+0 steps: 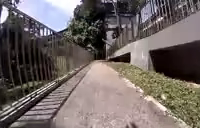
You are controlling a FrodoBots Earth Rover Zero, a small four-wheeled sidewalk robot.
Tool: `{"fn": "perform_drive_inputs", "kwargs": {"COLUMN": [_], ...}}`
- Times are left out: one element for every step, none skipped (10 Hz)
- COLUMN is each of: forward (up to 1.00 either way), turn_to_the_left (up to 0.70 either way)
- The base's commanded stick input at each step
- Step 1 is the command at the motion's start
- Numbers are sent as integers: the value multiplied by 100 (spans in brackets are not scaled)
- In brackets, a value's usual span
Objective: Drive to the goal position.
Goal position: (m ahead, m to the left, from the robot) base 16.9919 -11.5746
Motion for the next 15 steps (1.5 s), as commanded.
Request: {"fn": "perform_drive_inputs", "kwargs": {"forward": [100,100,100,100,100,100,100,100,100,100,100,100,100,100,100], "turn_to_the_left": [0,0,0,0,0,0,0,0,0,0,0,0,0,0,0]}}
